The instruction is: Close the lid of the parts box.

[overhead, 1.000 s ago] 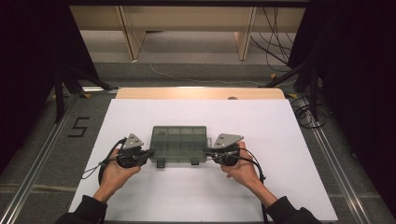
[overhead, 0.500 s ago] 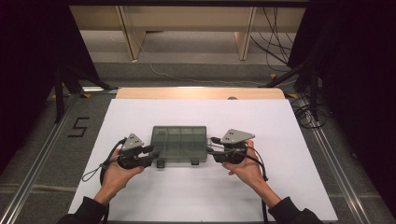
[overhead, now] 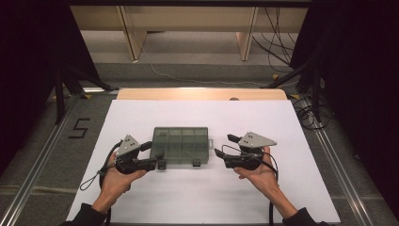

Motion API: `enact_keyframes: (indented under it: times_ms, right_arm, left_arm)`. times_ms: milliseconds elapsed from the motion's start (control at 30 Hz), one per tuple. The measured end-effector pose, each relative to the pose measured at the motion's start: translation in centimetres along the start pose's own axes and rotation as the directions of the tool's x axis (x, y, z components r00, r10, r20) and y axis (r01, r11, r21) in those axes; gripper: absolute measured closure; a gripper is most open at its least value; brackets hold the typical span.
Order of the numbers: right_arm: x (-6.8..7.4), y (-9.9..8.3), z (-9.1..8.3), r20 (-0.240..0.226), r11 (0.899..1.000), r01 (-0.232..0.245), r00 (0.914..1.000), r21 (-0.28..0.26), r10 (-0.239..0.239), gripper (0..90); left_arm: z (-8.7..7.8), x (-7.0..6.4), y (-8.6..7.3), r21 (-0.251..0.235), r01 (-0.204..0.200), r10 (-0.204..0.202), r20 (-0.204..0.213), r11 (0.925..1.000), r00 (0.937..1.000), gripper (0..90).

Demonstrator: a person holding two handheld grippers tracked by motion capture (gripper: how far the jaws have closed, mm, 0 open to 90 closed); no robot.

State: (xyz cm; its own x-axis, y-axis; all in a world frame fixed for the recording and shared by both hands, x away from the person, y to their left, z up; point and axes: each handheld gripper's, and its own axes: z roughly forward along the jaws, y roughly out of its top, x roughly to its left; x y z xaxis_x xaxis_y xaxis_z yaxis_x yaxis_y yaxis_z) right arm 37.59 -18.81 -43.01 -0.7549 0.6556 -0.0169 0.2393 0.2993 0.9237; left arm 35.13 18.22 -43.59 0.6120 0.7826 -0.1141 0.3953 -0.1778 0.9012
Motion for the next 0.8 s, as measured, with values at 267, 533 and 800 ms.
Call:
enact_keyframes:
  times_ms: [267,533,800]
  right_arm:
    - [0.5,-0.2,-1.4,-0.003,0.999,-0.023,0.9997,-0.044,0.023,21.9]
    - [0.8,-0.7,-2.5,0.013,0.998,-0.039,0.9991,-0.056,0.039,19.1]
    - [0.9,-1.1,-3.6,0.030,0.996,-0.049,0.9982,-0.077,0.051,17.3]
  left_arm:
    - [-0.7,-1.3,-0.1,-0.036,-0.005,0.005,0.011,0.9993,0.9999,25.0]
    - [-1.1,-2.1,-0.3,-0.040,-0.027,0.028,0.026,0.9988,0.9993,17.0]
    - [-1.6,-2.2,-0.4,-0.045,-0.031,0.032,0.029,0.9985,0.9991,16.9]
